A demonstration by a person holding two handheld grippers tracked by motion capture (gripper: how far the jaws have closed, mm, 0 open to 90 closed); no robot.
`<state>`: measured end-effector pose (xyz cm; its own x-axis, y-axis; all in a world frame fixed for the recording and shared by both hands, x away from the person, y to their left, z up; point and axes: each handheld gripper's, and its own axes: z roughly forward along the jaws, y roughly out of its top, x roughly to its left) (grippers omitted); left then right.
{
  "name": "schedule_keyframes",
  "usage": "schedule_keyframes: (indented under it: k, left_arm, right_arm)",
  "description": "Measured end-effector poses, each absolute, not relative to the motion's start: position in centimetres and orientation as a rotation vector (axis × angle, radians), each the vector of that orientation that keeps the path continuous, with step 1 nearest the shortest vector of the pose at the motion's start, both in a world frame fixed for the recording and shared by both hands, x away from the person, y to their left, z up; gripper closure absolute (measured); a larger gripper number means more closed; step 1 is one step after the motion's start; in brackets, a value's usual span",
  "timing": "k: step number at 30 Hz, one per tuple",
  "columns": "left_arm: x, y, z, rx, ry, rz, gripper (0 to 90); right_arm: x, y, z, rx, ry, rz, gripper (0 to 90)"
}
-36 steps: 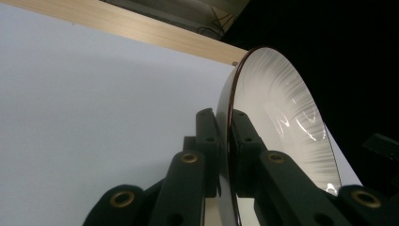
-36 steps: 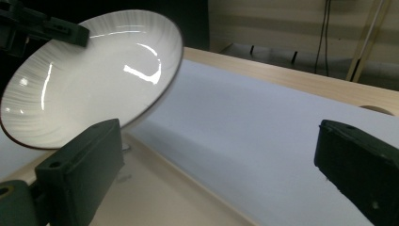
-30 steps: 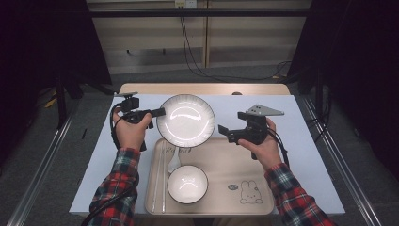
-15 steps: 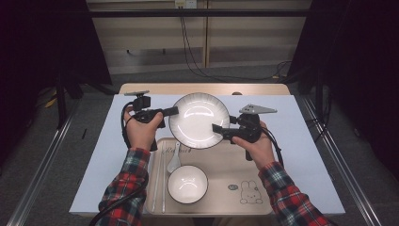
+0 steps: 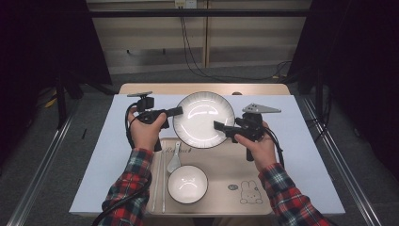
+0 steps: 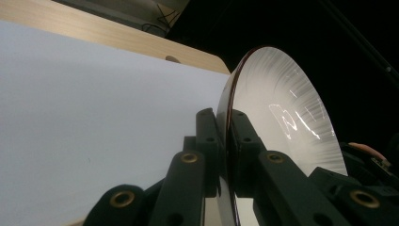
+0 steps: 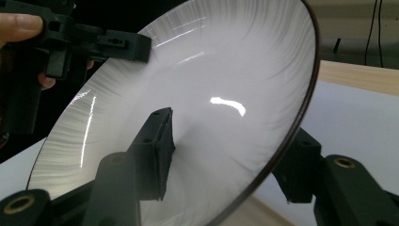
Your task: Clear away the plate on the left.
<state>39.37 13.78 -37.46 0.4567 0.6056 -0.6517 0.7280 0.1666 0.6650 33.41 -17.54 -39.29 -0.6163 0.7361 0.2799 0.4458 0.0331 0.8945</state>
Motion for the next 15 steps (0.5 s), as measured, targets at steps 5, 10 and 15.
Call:
schedule_keyframes:
  k: [5, 10, 15]
  left_arm:
    - [39.3, 13.6, -37.4, 1.51, 1.201, -0.122, 84.9]
    - [39.1, 13.5, -37.4, 1.543, 1.18, -0.106, 83.0]
    - [39.1, 13.4, -37.8, 1.568, 1.15, -0.11, 78.8]
  right_arm:
    - [33.4, -17.7, -39.2, 1.331, 1.986, 1.733, 55.7]
    - [33.2, -17.9, -38.8, 1.422, 1.928, 1.782, 67.8]
    - [33.0, -18.4, -38.2, 1.52, 1.872, 1.837, 77.7]
